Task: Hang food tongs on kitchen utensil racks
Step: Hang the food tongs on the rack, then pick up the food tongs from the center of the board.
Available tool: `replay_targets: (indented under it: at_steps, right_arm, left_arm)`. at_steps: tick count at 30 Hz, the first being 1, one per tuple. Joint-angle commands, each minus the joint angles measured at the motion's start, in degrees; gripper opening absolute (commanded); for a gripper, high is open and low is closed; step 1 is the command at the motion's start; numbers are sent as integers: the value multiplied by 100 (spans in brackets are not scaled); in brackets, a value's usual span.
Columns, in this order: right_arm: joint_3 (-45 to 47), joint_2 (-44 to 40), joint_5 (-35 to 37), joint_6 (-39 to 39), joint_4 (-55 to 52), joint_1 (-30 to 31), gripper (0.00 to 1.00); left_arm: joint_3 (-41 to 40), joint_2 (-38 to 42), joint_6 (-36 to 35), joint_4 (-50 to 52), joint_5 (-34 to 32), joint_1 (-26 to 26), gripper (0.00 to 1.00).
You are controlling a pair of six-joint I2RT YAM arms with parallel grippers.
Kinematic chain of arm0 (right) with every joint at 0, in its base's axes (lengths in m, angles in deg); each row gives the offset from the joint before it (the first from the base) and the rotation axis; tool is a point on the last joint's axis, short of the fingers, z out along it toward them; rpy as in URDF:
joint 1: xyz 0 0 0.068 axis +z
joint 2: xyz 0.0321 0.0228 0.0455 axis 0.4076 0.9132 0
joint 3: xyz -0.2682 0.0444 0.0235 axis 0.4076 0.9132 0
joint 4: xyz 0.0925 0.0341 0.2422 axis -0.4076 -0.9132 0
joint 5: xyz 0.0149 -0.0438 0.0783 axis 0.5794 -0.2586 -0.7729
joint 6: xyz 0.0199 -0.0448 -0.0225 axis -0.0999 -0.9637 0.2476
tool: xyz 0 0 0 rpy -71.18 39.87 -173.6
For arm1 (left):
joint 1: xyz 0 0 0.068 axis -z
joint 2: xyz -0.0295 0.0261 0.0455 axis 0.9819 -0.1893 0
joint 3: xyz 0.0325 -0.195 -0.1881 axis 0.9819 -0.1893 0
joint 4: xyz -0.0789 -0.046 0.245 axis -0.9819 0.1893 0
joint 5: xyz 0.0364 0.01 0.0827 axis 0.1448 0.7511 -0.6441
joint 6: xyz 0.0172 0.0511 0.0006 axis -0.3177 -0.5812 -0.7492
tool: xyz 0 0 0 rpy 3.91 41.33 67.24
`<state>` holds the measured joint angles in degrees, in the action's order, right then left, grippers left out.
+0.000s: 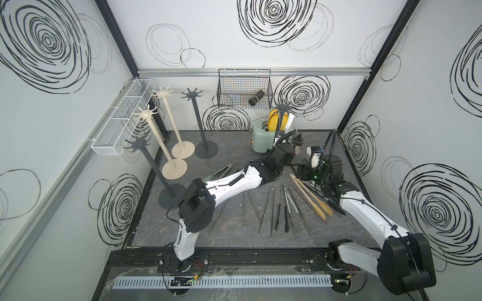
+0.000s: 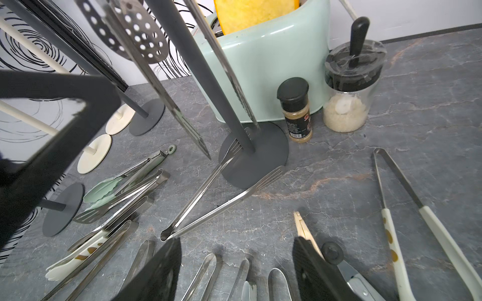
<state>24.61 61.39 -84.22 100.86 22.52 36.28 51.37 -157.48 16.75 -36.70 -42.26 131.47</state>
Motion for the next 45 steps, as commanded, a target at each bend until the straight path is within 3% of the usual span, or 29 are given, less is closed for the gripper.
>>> replay_targets:
  at_steps: [1, 12, 19, 25, 33, 38, 45]
  right_arm:
    - [36, 29, -34, -28, 72, -21, 70]
    - [-77, 47, -45, -271, -206, 140, 68]
    - [-213, 91, 331, -560, -496, 790, 67]
    - [-332, 190, 620, -1070, -630, 1497, 67]
    - [-1470, 1084, 993, -2899, -1847, 2216, 67]
    - [-1963, 1633, 1391, -4020, -2491, 2255, 69]
    - [-2494, 2465, 1887, -6289, -3319, 2214, 70]
  left_arm:
    - [-262, 428, 105, -383, 104, -35, 19]
    - [-2355, 2207, -110, -1284, 809, -6, 28]
    - [-4346, 3736, 127, -1838, 1134, -277, 33]
    - [-5738, 4919, 441, -2151, 1653, -806, 34]
    - [-6573, 5867, 669, -1981, 2190, -1326, 37]
    - [-6819, 6178, 724, -1833, 2412, -1476, 37]
    - [-7062, 6403, 751, -1860, 2631, -1586, 37]
